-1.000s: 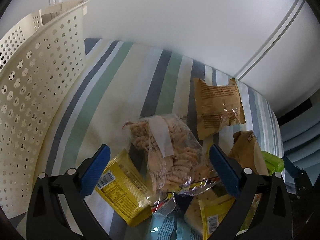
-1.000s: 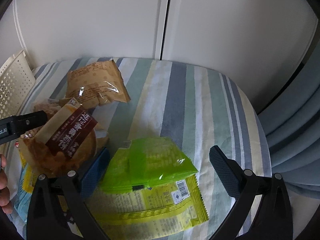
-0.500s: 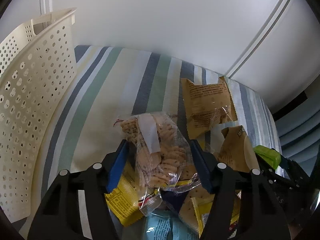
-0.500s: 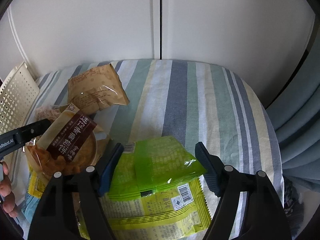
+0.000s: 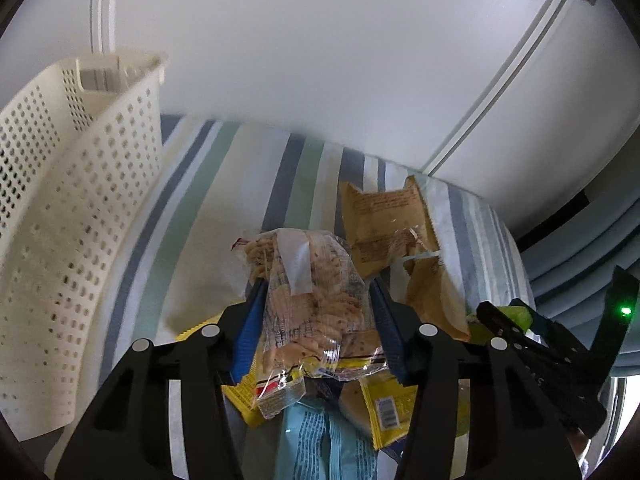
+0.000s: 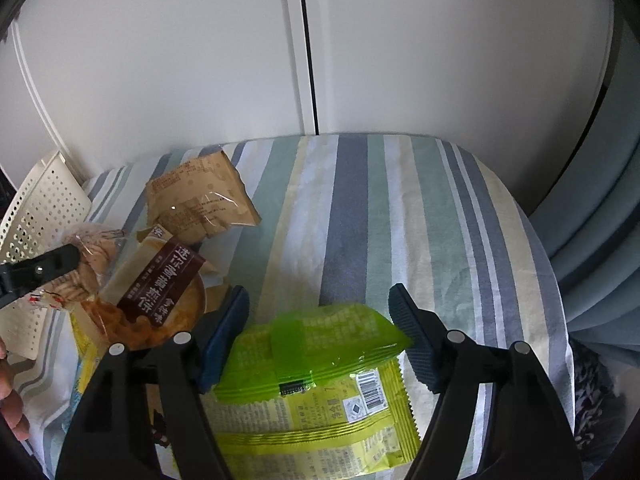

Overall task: Organize snacks
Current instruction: 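Carry the cracker bag into the white basket and open the left gripper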

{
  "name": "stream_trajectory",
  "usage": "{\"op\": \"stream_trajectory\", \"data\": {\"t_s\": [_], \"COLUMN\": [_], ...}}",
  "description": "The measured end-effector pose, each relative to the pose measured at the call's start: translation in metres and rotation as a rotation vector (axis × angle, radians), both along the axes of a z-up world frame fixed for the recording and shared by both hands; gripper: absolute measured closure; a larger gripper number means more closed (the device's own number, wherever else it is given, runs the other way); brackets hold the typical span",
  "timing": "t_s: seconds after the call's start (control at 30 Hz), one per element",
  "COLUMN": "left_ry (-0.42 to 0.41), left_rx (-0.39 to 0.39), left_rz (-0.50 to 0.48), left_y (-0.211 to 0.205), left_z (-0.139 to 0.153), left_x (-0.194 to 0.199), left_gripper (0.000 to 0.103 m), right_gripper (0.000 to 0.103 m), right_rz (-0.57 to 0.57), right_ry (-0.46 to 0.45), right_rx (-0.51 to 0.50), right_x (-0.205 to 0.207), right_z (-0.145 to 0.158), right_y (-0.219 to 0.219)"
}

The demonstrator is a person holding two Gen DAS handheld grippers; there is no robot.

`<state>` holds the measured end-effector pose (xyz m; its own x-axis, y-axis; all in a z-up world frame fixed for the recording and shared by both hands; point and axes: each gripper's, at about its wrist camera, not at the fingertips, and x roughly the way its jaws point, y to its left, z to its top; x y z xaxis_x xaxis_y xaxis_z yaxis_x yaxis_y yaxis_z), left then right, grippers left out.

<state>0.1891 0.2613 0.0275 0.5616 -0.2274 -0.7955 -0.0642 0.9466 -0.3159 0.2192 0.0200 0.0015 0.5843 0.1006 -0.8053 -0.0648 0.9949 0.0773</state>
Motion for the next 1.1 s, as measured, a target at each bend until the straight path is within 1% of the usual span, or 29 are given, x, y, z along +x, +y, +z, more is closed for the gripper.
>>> {"op": "stream_trajectory", "data": {"t_s": [0.2,0.37,0.53,0.63,0.77,0.83,0.93,1.1], "left_ry": [-0.059,-0.113,-0.176,-0.212,-0.225,-0.219,-0.203,-0.153], "left_rx": [0.007,0.015,0.054,0.11,0.178,0.192,0.215,0.274], "left_rz": [0.002,0.024,0.08,0.15,0.241,0.283,0.348,0.409], "left_y": [0.002,0.013,0.036,0.061,0.092,0.105,0.126,0.138], "left_z": [0.028,0.052,0.08,0.094,0.098,0.095,0.085,0.064], "left_x": [-0.012,-0.025,-0.038,-0.049,-0.059,-0.063,-0.07,-0.075], "left_gripper": [0.05,0.05,0.05,0.05,0.05,0.05,0.05,0.048], "right_gripper": [0.031,0.031,0.031,0.031,0.031,0.031,0.031,0.032], "right_rz": [0.0,-0.001,-0.002,0.0,0.002,0.003,0.005,0.013], "right_ry": [-0.009,-0.008,-0.012,-0.012,-0.015,-0.016,-0.018,-0.036], "right_rx": [0.021,0.031,0.032,0.029,0.025,0.027,0.044,0.07], "right_x": [-0.003,-0.003,-0.003,-0.003,-0.004,-0.004,-0.005,-0.008], "right_z": [0.004,0.004,0.003,0.001,0.001,0.001,0.002,0.009], "right_y": [-0.002,-0.003,-0.004,-0.003,-0.002,-0.002,-0.003,-0.002]}}
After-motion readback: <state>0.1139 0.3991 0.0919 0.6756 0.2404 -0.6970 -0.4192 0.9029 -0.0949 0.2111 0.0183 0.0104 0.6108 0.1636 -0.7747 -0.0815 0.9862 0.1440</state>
